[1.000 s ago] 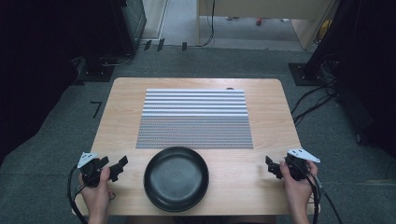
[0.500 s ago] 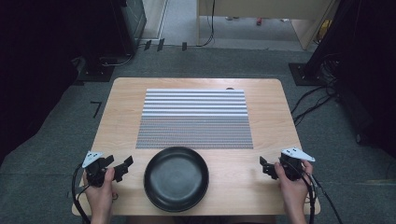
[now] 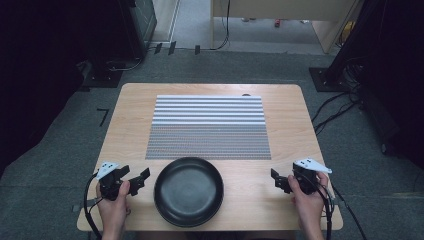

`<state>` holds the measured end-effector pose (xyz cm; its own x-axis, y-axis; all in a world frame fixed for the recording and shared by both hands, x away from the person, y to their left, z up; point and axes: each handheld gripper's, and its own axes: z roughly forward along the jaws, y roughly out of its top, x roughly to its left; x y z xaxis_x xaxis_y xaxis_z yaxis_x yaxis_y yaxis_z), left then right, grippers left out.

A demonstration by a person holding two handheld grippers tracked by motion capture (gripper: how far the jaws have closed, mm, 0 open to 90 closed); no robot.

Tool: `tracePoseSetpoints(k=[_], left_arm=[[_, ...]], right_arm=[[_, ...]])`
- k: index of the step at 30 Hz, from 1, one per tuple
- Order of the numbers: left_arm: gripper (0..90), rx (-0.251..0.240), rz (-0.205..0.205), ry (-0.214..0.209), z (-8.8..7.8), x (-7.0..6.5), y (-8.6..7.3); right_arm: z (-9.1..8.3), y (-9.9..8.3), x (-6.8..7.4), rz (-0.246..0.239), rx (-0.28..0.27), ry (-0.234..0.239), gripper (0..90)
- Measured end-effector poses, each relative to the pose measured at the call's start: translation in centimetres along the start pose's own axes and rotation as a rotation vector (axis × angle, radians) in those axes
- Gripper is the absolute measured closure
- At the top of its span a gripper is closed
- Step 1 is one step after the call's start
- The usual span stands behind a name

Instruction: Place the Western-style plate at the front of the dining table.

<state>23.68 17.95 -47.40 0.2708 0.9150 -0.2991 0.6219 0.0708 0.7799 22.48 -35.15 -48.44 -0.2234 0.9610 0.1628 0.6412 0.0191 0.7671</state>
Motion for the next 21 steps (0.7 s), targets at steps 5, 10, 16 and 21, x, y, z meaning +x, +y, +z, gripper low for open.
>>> tracePoseSetpoints(k=[5,10,16,21], left_arm=[[14.8,-0.009,0.002,-0.02,-0.1,-0.6,0.1],[14.8,-0.011,0.01,-0.031,-0.1,-1.0,0.1],[14.9,-0.01,0.02,-0.045,-0.1,-1.5,0.1],[14.9,-0.013,0.023,-0.063,-0.4,-1.7,0.0]], right_arm=[[-0.1,0.1,0.8,-0.007,-0.005,0.024,10.3],[0.0,0.2,1.1,-0.012,-0.007,0.037,10.3],[0.0,0.4,1.5,-0.007,-0.011,0.056,10.3],[0.3,0.9,2.0,0.004,-0.019,0.07,13.2]])
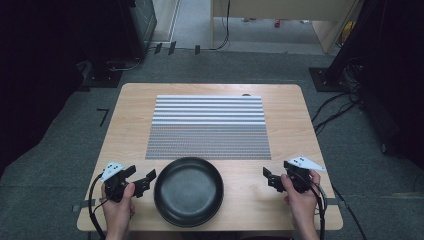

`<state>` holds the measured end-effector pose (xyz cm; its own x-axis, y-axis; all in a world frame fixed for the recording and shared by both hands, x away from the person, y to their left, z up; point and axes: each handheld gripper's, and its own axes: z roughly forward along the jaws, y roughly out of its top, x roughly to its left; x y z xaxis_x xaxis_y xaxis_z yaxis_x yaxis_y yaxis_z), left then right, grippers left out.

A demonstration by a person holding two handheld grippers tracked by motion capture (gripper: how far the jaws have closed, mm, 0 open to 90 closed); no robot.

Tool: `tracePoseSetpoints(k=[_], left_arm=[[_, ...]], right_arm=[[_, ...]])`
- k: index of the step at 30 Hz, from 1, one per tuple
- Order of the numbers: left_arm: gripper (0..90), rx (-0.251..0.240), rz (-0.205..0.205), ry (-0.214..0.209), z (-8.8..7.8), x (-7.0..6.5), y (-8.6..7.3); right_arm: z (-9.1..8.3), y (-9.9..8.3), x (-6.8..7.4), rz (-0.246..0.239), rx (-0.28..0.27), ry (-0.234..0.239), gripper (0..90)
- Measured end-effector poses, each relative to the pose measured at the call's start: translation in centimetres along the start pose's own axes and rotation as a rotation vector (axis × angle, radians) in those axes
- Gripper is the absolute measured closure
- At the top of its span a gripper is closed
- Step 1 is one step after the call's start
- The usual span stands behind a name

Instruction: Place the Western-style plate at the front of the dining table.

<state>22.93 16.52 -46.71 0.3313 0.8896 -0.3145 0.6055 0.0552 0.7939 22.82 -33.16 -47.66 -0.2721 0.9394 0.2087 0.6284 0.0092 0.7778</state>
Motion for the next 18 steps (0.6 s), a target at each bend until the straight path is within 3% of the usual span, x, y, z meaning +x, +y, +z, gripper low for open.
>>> tracePoseSetpoints(k=[10,18], left_arm=[[14.9,-0.016,0.008,-0.028,-1.0,-0.6,0.2],[15.5,-0.001,0.052,-0.045,-1.1,-1.7,0.4]], right_arm=[[1.1,0.4,1.8,-0.02,0.008,0.041,13.3],[1.0,0.6,3.1,-0.032,-0.001,0.075,13.3]])
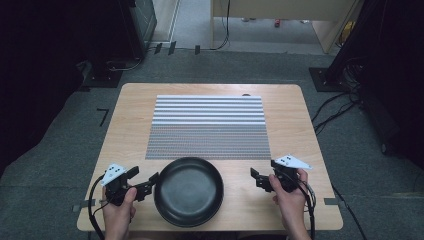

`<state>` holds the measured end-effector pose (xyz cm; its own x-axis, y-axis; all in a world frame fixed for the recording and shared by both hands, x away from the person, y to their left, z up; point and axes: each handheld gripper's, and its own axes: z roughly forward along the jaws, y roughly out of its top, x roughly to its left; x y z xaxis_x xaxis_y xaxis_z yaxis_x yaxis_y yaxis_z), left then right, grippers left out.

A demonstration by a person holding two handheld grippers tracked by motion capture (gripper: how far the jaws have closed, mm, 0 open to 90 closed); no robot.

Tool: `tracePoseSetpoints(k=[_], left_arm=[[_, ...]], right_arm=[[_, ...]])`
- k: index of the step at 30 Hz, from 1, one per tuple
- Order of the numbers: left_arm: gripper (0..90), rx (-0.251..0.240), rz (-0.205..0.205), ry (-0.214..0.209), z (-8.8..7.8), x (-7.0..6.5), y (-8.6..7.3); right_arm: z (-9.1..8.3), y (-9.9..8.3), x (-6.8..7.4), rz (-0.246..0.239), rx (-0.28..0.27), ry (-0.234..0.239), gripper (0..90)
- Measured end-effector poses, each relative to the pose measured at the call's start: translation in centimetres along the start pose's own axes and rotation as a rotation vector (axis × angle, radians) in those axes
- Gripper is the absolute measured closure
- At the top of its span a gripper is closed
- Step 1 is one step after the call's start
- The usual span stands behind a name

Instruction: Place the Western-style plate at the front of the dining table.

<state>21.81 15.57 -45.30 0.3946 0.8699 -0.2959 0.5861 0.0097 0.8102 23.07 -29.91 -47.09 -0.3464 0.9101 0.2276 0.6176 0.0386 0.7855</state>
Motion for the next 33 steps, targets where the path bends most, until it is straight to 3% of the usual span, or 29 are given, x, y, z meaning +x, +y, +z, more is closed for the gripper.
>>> tracePoseSetpoints(k=[8,15,18,20,28,33], left_arm=[[19.4,-0.006,0.019,0.014,-0.2,-0.4,0.3],[21.8,0.017,0.029,0.015,-0.3,-0.4,0.0],[22.4,0.025,0.026,0.007,-0.4,-0.4,0.0],[22.5,0.047,0.016,-0.028,-0.4,-0.4,0.1],[29.1,0.084,0.012,-0.038,0.2,-1.0,-0.2],[32.9,0.105,-0.005,-0.02,0.4,-1.0,-0.6]], right_arm=[[0.0,0.2,0.7,-0.012,-0.003,0.02,13.3],[0.4,0.3,1.6,-0.009,-0.002,0.043,13.4],[0.8,0.4,2.3,-0.014,0.0,0.066,13.5],[1.1,0.3,2.7,-0.019,0.007,0.073,13.6],[1.7,0.2,3.9,0.001,0.004,0.103,14.3],[1.8,0.4,4.5,0.003,-0.025,0.076,20.2]])
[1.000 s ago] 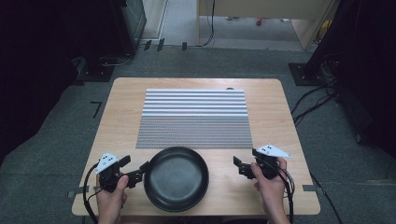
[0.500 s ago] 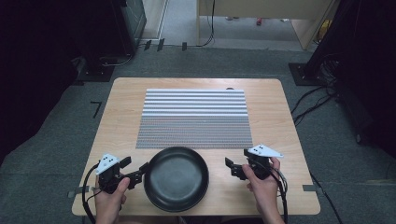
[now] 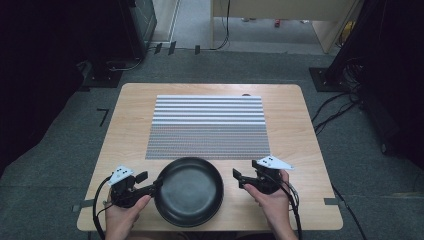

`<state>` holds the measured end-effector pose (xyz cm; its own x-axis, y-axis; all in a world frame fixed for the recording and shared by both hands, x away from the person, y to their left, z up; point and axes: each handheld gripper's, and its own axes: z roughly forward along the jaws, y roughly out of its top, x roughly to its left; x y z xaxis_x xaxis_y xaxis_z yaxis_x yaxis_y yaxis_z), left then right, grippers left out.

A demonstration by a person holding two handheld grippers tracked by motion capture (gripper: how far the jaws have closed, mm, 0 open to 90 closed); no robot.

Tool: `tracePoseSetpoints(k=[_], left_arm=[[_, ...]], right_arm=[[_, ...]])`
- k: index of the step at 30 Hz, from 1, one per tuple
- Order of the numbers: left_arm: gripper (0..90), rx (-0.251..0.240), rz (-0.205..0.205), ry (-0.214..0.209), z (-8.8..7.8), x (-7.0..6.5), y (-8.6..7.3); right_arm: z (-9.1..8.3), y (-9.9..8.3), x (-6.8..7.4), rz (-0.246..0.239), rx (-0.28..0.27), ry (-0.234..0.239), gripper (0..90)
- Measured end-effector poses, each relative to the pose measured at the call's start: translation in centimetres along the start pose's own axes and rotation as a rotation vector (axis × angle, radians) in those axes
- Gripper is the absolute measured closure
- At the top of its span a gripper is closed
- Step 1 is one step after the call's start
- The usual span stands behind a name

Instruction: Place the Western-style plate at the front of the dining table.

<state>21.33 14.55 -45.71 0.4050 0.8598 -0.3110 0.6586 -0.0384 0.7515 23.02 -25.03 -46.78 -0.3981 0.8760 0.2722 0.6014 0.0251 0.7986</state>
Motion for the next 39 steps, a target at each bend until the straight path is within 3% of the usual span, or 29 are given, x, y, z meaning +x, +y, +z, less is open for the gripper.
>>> tracePoseSetpoints(k=[7,9,19,24,31,36,37,39], left_arm=[[37.7,-0.001,-0.027,0.022,-0.2,0.4,-0.2],[39.2,0.0,-0.033,0.026,-0.2,0.4,-0.3],[42.7,0.014,-0.041,0.024,-0.2,0.6,-0.4],[44.7,0.027,-0.032,0.015,-0.1,0.3,-0.4],[49.9,0.049,-0.022,0.012,0.2,0.4,-0.6],[52.3,0.064,-0.013,0.001,0.4,0.3,-0.6],[52.8,0.071,-0.008,0.001,0.6,0.2,-0.6],[53.0,0.076,-0.006,0.001,0.7,0.2,-0.6]], right_arm=[[0.6,-0.6,1.3,-0.034,-0.012,-0.01,34.0],[0.7,-0.6,1.7,-0.043,-0.01,0.033,42.5],[1.1,-0.9,3.0,-0.061,-0.024,0.107,51.4],[1.3,-1.2,3.3,-0.042,-0.007,0.125,57.9],[1.7,-1.5,3.3,-0.023,-0.01,0.162,59.7],[2.1,-1.9,3.2,0.016,0.025,0.184,65.3],[2.2,-2.1,3.0,0.051,0.03,0.203,68.8],[2.2,-2.1,3.0,0.067,0.033,0.217,69.2]])
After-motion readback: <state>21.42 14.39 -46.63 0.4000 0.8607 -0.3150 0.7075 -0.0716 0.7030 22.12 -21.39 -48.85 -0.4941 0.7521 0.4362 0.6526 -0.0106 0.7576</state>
